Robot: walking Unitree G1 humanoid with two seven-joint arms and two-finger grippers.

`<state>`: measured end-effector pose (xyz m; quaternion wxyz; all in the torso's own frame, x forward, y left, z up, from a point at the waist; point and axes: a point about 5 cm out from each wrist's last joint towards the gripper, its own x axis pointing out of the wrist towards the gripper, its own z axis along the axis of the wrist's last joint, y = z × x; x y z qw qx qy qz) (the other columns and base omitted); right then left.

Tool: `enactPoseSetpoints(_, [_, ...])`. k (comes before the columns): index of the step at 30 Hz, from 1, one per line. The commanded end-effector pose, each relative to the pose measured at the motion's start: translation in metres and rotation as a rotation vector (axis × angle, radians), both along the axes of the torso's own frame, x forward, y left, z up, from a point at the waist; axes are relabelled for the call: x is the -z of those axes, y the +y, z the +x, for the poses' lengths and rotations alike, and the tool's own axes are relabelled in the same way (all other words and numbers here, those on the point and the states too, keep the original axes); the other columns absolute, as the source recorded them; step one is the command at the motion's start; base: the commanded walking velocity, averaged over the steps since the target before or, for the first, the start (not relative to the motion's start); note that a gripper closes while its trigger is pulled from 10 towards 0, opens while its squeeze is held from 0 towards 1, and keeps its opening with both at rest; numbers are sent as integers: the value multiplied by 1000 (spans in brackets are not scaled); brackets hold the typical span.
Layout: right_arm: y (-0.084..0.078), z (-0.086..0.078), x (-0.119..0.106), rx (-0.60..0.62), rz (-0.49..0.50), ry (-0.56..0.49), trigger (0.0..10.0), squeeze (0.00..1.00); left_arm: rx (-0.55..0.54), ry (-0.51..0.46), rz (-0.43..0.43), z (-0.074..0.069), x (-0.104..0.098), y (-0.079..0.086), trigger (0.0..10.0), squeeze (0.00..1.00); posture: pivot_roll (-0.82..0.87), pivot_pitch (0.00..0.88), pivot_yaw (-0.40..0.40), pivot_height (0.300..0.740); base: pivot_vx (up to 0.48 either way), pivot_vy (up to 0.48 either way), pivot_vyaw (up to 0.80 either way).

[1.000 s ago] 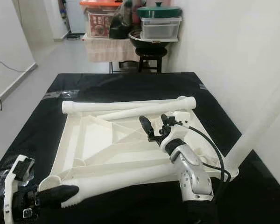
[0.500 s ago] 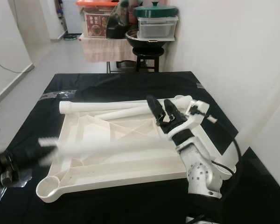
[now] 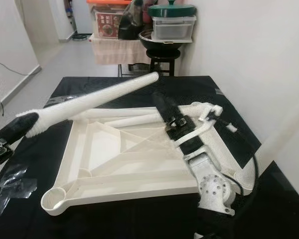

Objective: Building children table

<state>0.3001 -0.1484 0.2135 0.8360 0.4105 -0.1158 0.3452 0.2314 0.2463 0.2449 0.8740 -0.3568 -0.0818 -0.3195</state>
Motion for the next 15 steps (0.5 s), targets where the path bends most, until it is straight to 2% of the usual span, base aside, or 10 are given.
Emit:
enactPoseSetpoints(1, [2, -3, -2, -23, 17, -6, 10000, 0, 7, -41, -30, 0, -5, -2, 0, 0, -45, 0, -25, 740, 0, 0, 0])
enactPoseSetpoints(5, [9, -4, -2, -70, 72, 15, 10000, 0, 53, -62, -54, -3, -5, -8, 0, 0, -48, 0, -27, 740, 0, 0, 0])
enactPoseSetpoints(6, [17, -4, -3, -107, 86, 19, 10000, 0, 102, -75, -54, -6, -5, -15, 0, 0, -48, 0, -29, 740, 0, 0, 0])
enactPoseSetpoints(8, [23, -5, -4, -134, 94, 21, 10000, 0, 134, -86, -54, -8, -5, -19, 0, 0, -48, 0, -29, 740, 0, 0, 0])
enactPoseSetpoints(9, [32, -6, -8, -188, 122, 13, 10000, 0, 192, -100, -48, -12, -4, -26, 0, 0, -45, 0, -33, 740, 0, 0, 0])
enactPoseSetpoints(10, [32, -6, -8, -188, 122, 13, 10000, 0, 192, -100, -48, -12, -4, -26, 0, 0, -45, 0, -33, 740, 0, 0, 0])
enactPoseSetpoints(12, [48, -8, -16, -291, 150, -6, 10000, 0, 263, -122, -31, -18, 0, -38, 0, 0, -46, 0, -38, 740, 0, 0, 0])
enactPoseSetpoints(14, [59, -13, -20, -374, 130, -32, 10000, 0, 271, -126, -34, -17, 2, -42, 0, 0, -45, 0, -41, 740, 0, 0, 0])
enactPoseSetpoints(15, [59, -13, -20, -374, 130, -32, 10000, 0, 271, -126, -34, -17, 2, -42, 0, 0, -45, 0, -41, 740, 0, 0, 0])
